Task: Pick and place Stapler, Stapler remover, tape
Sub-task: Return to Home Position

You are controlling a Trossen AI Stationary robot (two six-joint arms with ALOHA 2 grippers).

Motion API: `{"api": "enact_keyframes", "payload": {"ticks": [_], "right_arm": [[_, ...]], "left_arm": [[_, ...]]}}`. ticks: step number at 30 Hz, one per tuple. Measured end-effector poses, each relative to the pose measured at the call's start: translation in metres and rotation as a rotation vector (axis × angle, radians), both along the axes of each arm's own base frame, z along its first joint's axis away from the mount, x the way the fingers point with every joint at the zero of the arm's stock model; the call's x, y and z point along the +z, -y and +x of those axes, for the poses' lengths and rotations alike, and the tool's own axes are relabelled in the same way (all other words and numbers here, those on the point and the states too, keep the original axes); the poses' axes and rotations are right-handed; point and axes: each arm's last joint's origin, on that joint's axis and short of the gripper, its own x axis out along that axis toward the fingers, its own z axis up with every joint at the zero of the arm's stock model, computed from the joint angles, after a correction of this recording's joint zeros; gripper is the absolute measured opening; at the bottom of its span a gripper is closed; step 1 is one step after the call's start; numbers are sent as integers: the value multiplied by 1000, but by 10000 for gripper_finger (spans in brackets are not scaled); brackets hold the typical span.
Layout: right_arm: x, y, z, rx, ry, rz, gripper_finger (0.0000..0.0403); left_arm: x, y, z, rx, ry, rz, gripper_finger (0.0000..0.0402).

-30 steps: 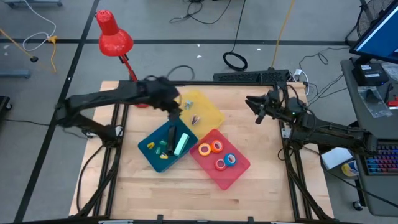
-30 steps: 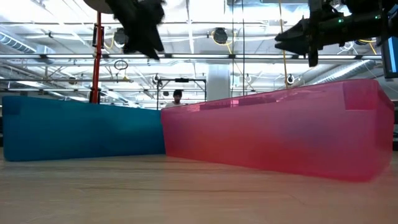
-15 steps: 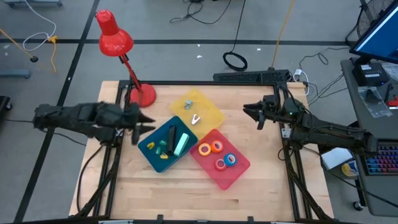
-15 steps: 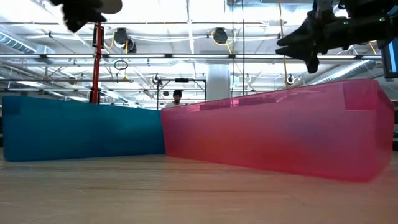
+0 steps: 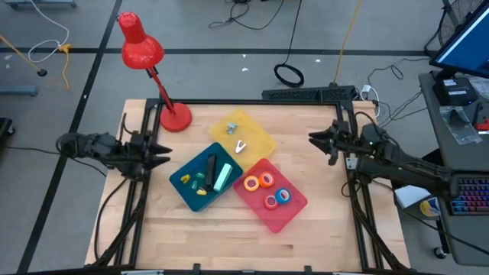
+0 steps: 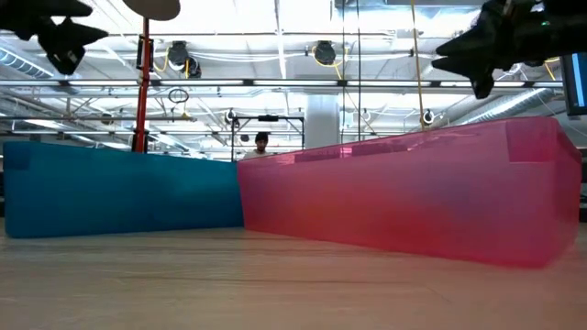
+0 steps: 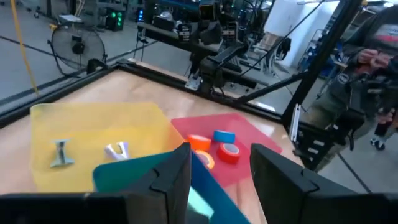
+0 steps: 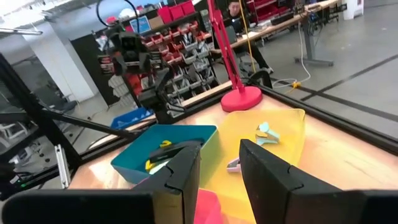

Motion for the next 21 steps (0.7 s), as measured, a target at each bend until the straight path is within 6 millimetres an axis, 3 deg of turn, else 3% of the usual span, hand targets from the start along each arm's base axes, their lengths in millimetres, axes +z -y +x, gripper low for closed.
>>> {"api": "enact_keyframes", "payload": {"ticks": [6, 11, 21], "right_arm": [[-3, -7, -16, 1, -17, 8, 107], [-9, -10, -24, 1, -11, 2, 105], [-54, -11, -25, 2, -5, 57, 105]], "left_arm": [[-12, -4, -8, 25, -65, 36, 166], [-33, 1, 8, 64, -46, 25, 166], [-80, 9, 37, 131, 98, 34, 166]]}}
